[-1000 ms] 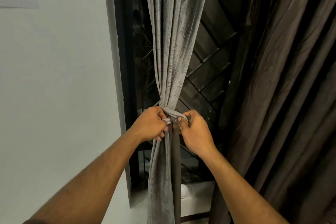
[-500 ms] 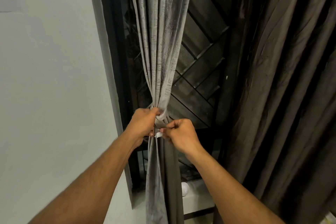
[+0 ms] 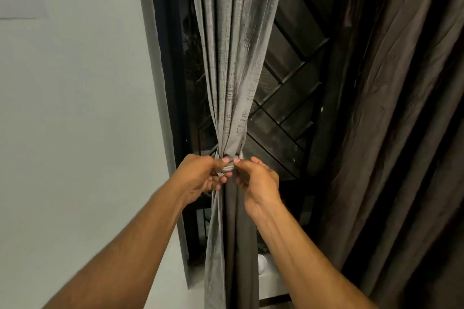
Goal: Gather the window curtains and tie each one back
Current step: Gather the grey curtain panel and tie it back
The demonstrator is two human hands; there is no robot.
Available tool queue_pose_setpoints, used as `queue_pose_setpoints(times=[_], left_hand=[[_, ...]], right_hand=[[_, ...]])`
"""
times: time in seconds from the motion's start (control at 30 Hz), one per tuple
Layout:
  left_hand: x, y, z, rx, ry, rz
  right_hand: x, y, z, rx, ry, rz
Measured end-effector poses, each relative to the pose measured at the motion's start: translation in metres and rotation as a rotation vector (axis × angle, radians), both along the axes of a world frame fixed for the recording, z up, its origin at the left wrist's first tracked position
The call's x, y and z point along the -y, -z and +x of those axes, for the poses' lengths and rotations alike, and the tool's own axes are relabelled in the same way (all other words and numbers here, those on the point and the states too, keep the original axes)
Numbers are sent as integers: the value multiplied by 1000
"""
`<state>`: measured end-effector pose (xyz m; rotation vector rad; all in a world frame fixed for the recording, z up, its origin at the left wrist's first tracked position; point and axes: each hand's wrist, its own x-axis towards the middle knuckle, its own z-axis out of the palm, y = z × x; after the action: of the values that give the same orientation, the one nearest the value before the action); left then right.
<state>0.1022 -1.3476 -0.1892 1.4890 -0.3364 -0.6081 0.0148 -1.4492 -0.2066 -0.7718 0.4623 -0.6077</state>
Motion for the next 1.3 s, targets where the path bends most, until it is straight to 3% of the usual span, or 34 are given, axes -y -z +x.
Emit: queue_pose_setpoints(times=[0.17, 0.3, 0.4, 0.53, 0.63, 0.8, 1.0, 1.3], left_hand=[[9, 14, 2, -32, -102, -164], [9, 23, -2, 18, -98, -211], [6, 26, -5, 61, -102, -238], [-6, 23, -5, 125, -57, -194], [-13, 20, -11, 217, 35, -119], [-15, 14, -21, 430, 4, 1], [-33, 9, -15, 421, -71, -4], [-17, -16, -24, 529, -133, 90]], right_hand=[[2, -1, 2, 97, -287, -56], [9, -1, 8, 47, -229, -162], [13, 2, 4, -103, -92, -408], [25, 14, -3, -290, -9, -904], [26, 8, -9, -326, 28, -1077], [31, 1, -13, -301, 139, -1044], [46, -3, -14, -274, 262, -822], [61, -15, -1, -161, 165, -1025]])
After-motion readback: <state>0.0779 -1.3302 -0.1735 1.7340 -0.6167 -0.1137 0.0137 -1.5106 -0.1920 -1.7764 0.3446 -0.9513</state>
